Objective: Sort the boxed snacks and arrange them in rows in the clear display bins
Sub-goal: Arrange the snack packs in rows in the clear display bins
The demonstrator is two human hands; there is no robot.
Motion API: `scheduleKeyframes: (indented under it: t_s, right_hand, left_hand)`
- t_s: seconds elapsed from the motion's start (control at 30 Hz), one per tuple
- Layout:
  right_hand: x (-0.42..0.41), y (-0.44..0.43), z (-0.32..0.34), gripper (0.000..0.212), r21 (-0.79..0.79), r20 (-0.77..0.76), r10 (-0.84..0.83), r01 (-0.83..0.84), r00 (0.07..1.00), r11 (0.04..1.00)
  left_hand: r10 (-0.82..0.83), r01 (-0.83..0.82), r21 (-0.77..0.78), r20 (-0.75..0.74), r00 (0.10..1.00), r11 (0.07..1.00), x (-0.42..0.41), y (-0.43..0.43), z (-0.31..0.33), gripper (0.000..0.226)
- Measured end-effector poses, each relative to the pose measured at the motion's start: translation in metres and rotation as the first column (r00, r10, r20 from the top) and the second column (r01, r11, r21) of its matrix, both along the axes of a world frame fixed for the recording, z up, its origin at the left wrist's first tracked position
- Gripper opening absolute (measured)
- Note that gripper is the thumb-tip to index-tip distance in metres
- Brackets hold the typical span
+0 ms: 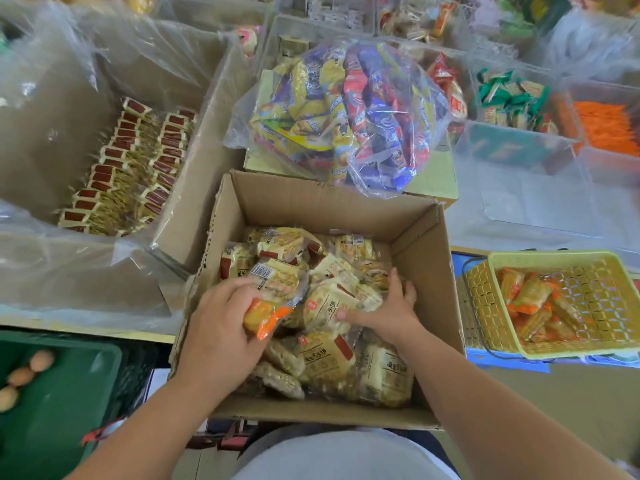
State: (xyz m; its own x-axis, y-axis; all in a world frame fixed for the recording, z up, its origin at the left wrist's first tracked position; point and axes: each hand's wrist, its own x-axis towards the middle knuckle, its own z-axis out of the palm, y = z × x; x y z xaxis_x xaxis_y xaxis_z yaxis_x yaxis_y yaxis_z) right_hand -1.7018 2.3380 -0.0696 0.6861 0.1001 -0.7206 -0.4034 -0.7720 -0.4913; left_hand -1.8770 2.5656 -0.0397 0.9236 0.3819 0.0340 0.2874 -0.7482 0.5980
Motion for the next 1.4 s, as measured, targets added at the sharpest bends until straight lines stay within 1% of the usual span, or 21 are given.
scheduleKeyframes:
  t_s: [0.07,0.1,0.2,0.27,0.4,0.5,0.57,0.63,0.7,0.73,0.77,0.8,0.87,0.93,0.97,1.07,1.1,1.2,1.27,1.33,1.4]
  right_hand:
    - [0.006,0.011,0.001,0.166,0.029,-0.016,-0.096,0.097,0.995,0.995]
    - [0.010,0.017,0.003,0.162,0.057,-0.022,-0.141,0.142,0.990,0.988]
    - [0.016,0.039,0.008,0.146,0.181,0.006,-0.211,0.206,0.978,0.962]
    - [0.017,0.052,0.012,0.136,0.305,-0.001,-0.235,0.224,0.972,0.926]
    - [0.020,0.055,0.026,0.117,0.521,-0.123,-0.230,0.260,0.965,0.813]
    - [0.030,0.040,0.038,0.090,0.680,-0.164,-0.201,0.258,0.966,0.686]
    - [0.035,0.027,0.046,0.070,0.699,-0.121,-0.189,0.219,0.974,0.681]
    - [0.035,0.015,0.048,0.048,0.618,-0.013,-0.164,0.137,0.986,0.775]
    - [0.030,0.002,0.043,0.030,0.474,0.125,-0.103,0.032,0.987,0.880]
    - [0.026,-0.004,0.040,0.023,0.391,0.198,-0.039,-0.042,0.979,0.919]
    - [0.022,-0.008,0.037,0.019,0.298,0.260,0.069,-0.148,0.963,0.943]
    - [0.017,-0.010,0.033,0.019,0.201,0.289,0.219,-0.282,0.932,0.938]
    - [0.007,-0.007,0.023,0.026,0.056,0.256,0.510,-0.540,0.821,0.840]
    - [-0.001,0.001,0.015,0.034,0.010,0.205,0.661,-0.677,0.722,0.736]
    - [-0.003,0.005,0.011,0.034,0.005,0.182,0.697,-0.709,0.694,0.705]
    - [-0.004,0.012,-0.001,0.032,-0.045,0.132,0.792,-0.794,0.596,0.606]
    - [-0.002,0.013,-0.003,0.034,-0.070,0.131,0.814,-0.813,0.566,0.577]
    - [0.011,0.018,-0.007,0.042,-0.149,0.143,0.850,-0.838,0.508,0.525]
    - [0.021,0.022,-0.010,0.046,-0.186,0.091,0.874,-0.854,0.478,0.486]
    - [0.028,0.028,-0.014,0.054,-0.243,0.047,0.919,-0.888,0.392,0.391]
    - [0.030,0.035,-0.019,0.062,-0.318,0.047,0.960,-0.907,0.274,0.275]
  left_hand:
    - [0.007,-0.012,0.046,0.102,0.995,0.999,-0.005,0.001,0.004,0.028]
    - [-0.008,0.000,0.059,0.125,0.992,0.998,-0.008,0.000,0.006,0.030]
    - [-0.081,0.077,0.045,0.110,0.991,0.996,-0.011,-0.010,0.009,0.034]
    - [-0.156,0.155,0.023,0.048,0.987,0.988,-0.008,-0.018,0.007,0.034]
    - [-0.300,0.296,-0.056,-0.098,0.949,0.954,0.002,-0.031,0.000,0.036]
    - [-0.356,0.358,-0.039,-0.242,0.902,0.933,0.014,-0.038,-0.005,0.045]
    - [-0.364,0.384,-0.005,-0.335,0.869,0.923,0.023,-0.041,-0.006,0.046]
    - [-0.340,0.357,-0.001,-0.312,0.887,0.934,0.031,-0.040,-0.007,0.037]
    - [-0.295,0.294,-0.045,-0.242,0.924,0.955,0.037,-0.038,-0.005,0.026]
    - [-0.269,0.260,-0.071,-0.227,0.936,0.963,0.041,-0.037,-0.005,0.026]
    - [-0.247,0.232,-0.091,-0.226,0.942,0.968,0.044,-0.036,-0.005,0.028]
    - [-0.237,0.219,-0.099,-0.234,0.943,0.971,0.046,-0.035,-0.005,0.030]
    - [-0.269,0.254,-0.090,-0.259,0.928,0.963,0.050,-0.036,-0.006,0.030]
    - [-0.333,0.335,-0.049,-0.310,0.890,0.941,0.051,-0.042,-0.008,0.027]
    - [-0.362,0.376,-0.030,-0.350,0.864,0.926,0.051,-0.045,-0.009,0.033]
    - [-0.412,0.466,0.015,-0.440,0.798,0.885,0.048,-0.055,-0.020,0.067]
    - [-0.418,0.482,0.035,-0.446,0.792,0.875,0.047,-0.056,-0.023,0.070]
    - [-0.431,0.496,0.033,-0.446,0.784,0.868,0.040,-0.050,-0.028,0.058]
    - [-0.448,0.504,0.006,-0.450,0.773,0.864,0.033,-0.043,-0.029,0.052]
    - [-0.463,0.508,-0.027,-0.456,0.760,0.861,0.025,-0.037,-0.029,0.049]
    - [-0.456,0.488,-0.053,-0.459,0.763,0.871,0.016,-0.033,-0.030,0.049]
